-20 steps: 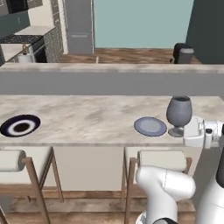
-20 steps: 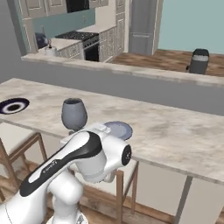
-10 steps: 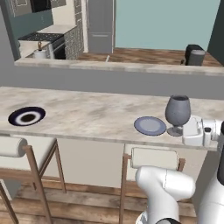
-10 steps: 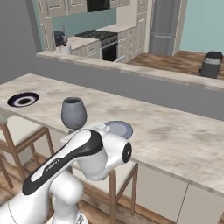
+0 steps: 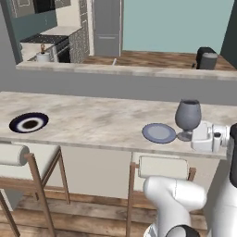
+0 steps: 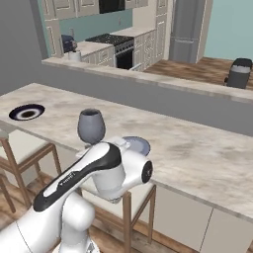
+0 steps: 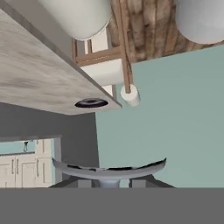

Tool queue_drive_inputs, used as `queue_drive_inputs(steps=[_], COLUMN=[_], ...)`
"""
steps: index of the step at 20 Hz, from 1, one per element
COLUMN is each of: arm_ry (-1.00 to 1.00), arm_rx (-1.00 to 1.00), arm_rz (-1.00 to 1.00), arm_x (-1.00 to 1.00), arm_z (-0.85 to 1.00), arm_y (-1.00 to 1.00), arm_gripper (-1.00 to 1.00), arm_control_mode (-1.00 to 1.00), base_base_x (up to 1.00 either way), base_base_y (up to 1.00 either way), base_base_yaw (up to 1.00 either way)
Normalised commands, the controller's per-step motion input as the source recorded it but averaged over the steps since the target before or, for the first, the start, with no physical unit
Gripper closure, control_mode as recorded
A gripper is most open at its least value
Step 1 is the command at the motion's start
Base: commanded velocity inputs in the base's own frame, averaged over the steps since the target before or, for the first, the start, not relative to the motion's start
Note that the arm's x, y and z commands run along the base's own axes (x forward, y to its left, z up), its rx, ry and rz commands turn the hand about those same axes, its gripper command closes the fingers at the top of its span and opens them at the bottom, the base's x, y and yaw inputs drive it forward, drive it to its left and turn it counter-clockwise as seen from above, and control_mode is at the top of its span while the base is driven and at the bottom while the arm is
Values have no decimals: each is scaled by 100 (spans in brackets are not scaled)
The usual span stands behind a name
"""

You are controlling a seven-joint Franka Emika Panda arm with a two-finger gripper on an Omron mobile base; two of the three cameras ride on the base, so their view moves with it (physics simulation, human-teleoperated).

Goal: Retrieve the wine glasses from the counter and place one next to each plate.

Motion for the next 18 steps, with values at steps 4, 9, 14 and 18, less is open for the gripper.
queue_drive_inputs(steps=[4, 9, 14, 18], arm_ry=[9, 10, 0, 0], arm_rx=[0, 0, 0, 0], arm_rz=[0, 0, 0, 0], arm_x=[88, 79, 65, 59], arm_z=[-39, -38, -29, -24], arm_y=[-79, -74, -79, -74], arm_gripper=[100, 100, 100, 100], arm_control_mode=[-100, -100, -100, -100], base_base_x=[0, 0, 0, 0], base_base_y=[0, 0, 0, 0], base_base_yaw=[0, 0, 0, 0])
